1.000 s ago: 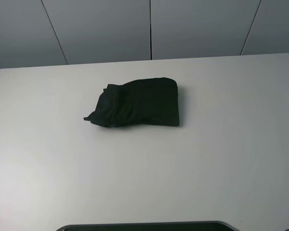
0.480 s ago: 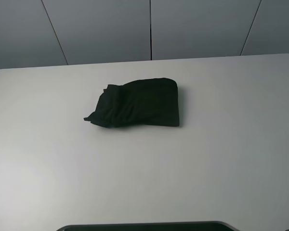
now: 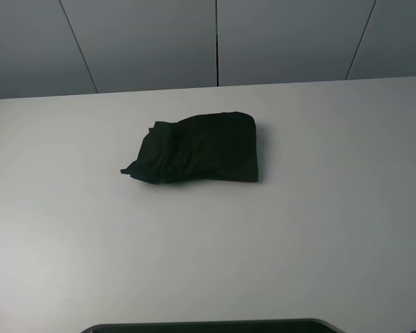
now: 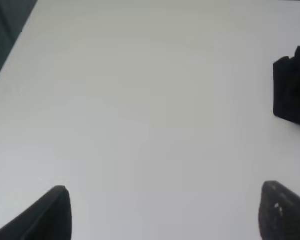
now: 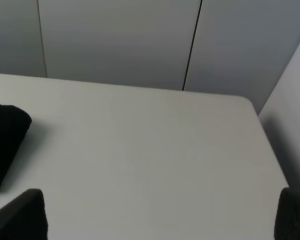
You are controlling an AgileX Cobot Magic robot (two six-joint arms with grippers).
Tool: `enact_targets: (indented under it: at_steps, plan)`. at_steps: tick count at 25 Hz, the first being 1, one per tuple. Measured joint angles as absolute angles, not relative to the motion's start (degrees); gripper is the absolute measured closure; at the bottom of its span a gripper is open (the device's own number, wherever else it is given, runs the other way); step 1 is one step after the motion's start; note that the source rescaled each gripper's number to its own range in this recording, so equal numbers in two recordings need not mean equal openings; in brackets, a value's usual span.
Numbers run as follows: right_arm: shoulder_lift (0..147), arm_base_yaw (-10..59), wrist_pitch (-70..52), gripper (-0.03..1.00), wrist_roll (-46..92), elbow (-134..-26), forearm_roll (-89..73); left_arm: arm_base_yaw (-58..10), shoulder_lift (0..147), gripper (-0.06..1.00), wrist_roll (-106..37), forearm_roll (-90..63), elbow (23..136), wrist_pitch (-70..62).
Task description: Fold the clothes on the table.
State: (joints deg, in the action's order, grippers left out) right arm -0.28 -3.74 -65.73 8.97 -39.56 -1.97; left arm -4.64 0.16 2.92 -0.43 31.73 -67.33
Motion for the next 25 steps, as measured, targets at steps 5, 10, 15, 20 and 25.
enact_targets:
  at_steps: [5,10,15,20,25]
  plan:
    - [-0.17,-3.74,-63.5,-0.01,8.62,-31.98,-4.09,-6.64,0.0,-0.05,3.02,0.0,30.08,-63.51]
    - [-0.17,-3.74,-63.13,-0.01,8.35,-29.38,-4.22,-6.77,0.0,-0.05,3.02,0.0,29.47,-62.36]
    - [-0.17,-2.0,-62.98,-0.01,8.07,-29.38,-4.03,-6.81,0.0,-0.05,3.02,0.0,29.47,-62.36]
    - [-0.17,-0.69,-62.98,-0.01,6.52,-29.38,-3.4,-6.9,0.0,-0.05,3.02,0.0,29.35,-62.36]
    - [-0.17,-0.69,-62.98,-0.01,6.22,-29.38,-3.4,-6.9,0.0,-0.05,3.02,0.0,29.35,-62.36]
